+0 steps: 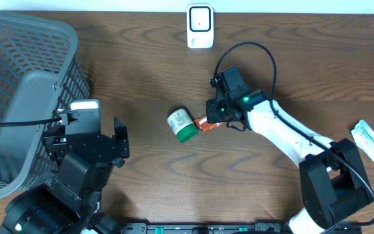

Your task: Scan the item barcode

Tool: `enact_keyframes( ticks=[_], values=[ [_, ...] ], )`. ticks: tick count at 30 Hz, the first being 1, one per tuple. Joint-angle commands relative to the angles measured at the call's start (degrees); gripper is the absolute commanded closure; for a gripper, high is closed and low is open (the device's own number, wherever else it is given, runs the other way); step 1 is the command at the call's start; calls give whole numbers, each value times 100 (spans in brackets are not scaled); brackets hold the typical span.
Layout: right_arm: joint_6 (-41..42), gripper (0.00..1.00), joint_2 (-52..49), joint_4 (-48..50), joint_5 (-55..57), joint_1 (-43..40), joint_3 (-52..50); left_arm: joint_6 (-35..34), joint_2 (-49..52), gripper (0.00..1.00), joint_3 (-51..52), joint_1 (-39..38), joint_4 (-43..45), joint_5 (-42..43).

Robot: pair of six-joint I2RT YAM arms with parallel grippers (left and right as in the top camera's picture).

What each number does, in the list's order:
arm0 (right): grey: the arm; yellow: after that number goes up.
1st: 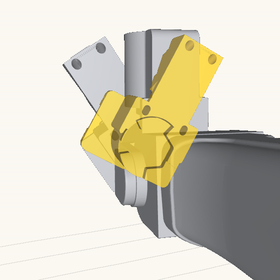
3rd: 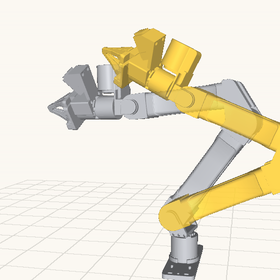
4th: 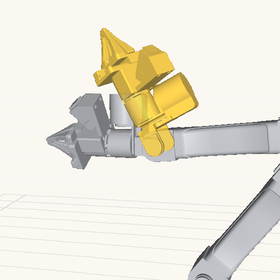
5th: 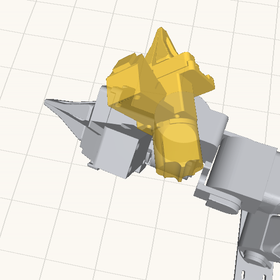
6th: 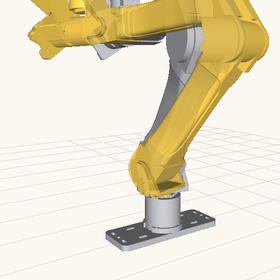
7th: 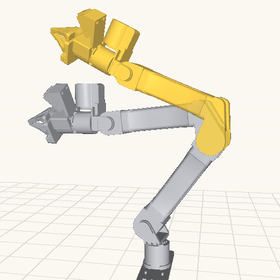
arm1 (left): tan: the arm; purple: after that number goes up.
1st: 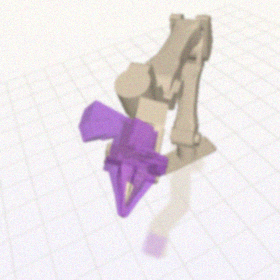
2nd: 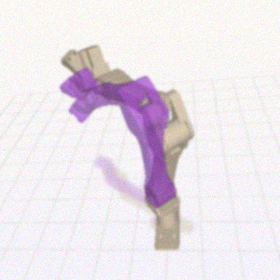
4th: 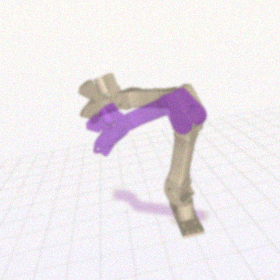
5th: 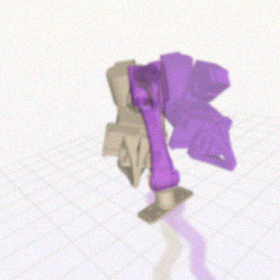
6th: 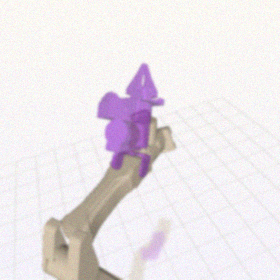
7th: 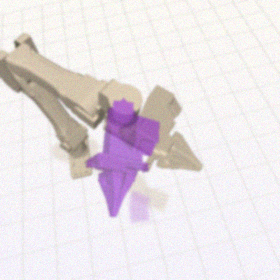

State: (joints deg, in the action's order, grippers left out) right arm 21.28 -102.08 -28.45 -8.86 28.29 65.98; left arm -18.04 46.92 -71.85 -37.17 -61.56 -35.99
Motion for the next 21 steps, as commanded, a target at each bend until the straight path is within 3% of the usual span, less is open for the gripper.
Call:
enact_keyframes(
  ticks=[1,11,21],
  values=[
    [13,99,-133,-13,-74,24,55,-26,-20,2,-37,20,-13,-70],
    [13,99,-645,138,-114,463,55,-26,-20,2,-37,17,-13,-70],
    [11,99,-306,-26,-118,354,278,-24,-20,2,-37,17,-13,-70]
  ],
)
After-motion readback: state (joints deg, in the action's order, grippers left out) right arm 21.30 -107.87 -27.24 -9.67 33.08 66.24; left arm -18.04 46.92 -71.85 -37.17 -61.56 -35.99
